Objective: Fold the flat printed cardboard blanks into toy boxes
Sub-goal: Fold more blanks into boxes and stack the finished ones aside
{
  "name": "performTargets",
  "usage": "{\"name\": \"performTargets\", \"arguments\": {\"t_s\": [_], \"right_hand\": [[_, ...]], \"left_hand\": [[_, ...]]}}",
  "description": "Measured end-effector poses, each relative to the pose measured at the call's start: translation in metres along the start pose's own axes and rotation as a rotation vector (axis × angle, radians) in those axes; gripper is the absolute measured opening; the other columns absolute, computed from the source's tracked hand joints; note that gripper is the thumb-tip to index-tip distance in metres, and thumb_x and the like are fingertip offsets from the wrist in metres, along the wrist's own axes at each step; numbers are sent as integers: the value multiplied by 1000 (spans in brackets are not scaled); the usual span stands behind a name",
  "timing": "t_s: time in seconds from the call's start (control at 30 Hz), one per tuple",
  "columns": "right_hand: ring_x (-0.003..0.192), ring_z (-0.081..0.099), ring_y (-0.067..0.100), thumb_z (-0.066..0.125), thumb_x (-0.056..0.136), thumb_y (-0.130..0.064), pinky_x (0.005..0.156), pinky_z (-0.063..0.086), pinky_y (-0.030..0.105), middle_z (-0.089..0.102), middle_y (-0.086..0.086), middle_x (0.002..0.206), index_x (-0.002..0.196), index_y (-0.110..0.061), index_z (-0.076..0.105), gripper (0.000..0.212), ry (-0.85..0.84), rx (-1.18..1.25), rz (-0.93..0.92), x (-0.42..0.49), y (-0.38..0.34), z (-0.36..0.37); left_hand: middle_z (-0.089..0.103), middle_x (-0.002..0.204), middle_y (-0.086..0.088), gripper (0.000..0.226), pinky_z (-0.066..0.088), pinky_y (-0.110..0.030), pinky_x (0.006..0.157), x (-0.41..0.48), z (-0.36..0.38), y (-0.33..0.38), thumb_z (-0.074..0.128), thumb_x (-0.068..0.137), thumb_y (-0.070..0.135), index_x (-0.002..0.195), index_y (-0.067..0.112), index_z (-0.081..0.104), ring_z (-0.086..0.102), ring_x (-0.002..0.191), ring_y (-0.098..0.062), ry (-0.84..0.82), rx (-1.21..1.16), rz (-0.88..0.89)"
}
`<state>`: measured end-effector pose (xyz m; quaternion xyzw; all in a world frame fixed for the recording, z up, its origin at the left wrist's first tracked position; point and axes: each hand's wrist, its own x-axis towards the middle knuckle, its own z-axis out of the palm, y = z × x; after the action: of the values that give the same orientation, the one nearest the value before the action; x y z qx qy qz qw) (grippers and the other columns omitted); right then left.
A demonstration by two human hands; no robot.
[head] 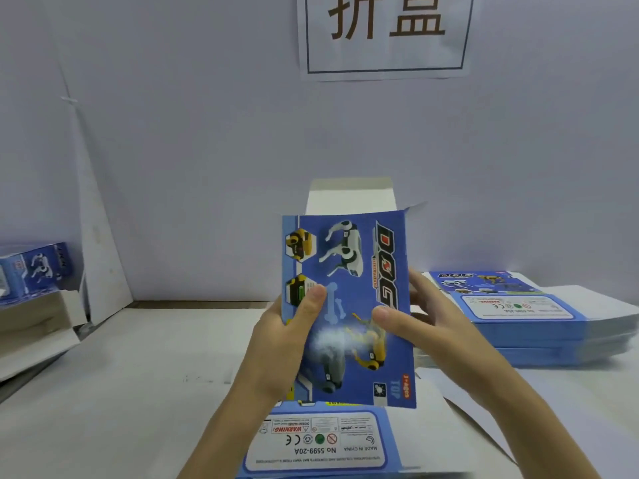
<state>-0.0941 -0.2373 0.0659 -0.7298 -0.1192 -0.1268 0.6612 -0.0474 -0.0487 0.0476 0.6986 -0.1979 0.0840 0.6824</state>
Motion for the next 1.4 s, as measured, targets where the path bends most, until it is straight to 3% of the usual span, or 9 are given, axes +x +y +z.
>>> {"name": "performTargets", "arguments": {"t_s": [0.1,0.23,0.37,0.5,0.67,0.77,0.93,1.13,1.4], "right_hand": [[92,68,0,80,51,-65,58,55,18,64,-34,95,114,-50,46,73,8,-28,-10,-1,-2,1],[96,67,-2,78,52,-66,63,56,18,63,-35,99,120,-58,38,79,-38,-42,-3,-2,-3,0],[99,63,-7,75,56,-64,68,56,17,58,-41,102,113,-70,29,74,-83,-105,8,-3,-4,3],[94,59,-16,75,61,-58,60,53,12,52,-51,91,117,-64,21,78,-78,-103,55,-3,-3,0],[120,57,7,74,47,-73,93,54,33,39,-22,145,144,-57,-6,127,-144,-228,123,-6,-1,-2],[119,53,-5,77,52,-71,88,55,23,33,-25,145,145,-53,-12,130,-152,-192,141,-7,0,3],[104,65,4,83,52,-49,75,59,28,51,-28,123,137,-66,11,112,-86,-120,113,-6,-4,2],[101,69,19,83,44,-49,82,58,44,59,-6,126,137,-56,33,106,-37,35,101,-3,-6,2],[99,70,20,82,53,-58,81,59,40,64,-4,122,134,-52,40,91,-33,78,128,1,-1,10]], "left_hand": [[51,68,-37,74,44,-41,55,-1,0,0,51,74,61,87,-12,57,48,57,-37,75,21,71],[67,68,-14,44,54,-30,62,1,-4,2,56,72,61,79,20,72,64,66,-31,80,4,53],[56,69,-33,65,50,-41,59,2,-7,2,54,74,61,85,-3,64,56,65,-47,57,25,39],[41,49,-10,59,38,-22,48,-1,-5,5,51,77,57,66,-1,51,41,47,-18,121,42,116],[55,72,-37,71,46,-32,58,-2,-7,11,54,75,57,84,-13,56,52,60,-32,76,-24,120],[48,67,-37,74,42,-43,55,-2,-7,9,50,79,57,83,-17,52,43,57,-38,109,0,121],[70,82,-17,60,54,-39,68,1,-6,3,59,70,58,93,3,68,66,74,-33,82,-129,30],[71,115,2,42,57,-30,82,7,-34,2,71,67,55,107,40,69,67,105,-18,-268,-203,-133],[69,118,3,62,58,-31,77,8,-60,5,82,58,51,115,43,61,67,107,-23,-467,-156,-224]]}}
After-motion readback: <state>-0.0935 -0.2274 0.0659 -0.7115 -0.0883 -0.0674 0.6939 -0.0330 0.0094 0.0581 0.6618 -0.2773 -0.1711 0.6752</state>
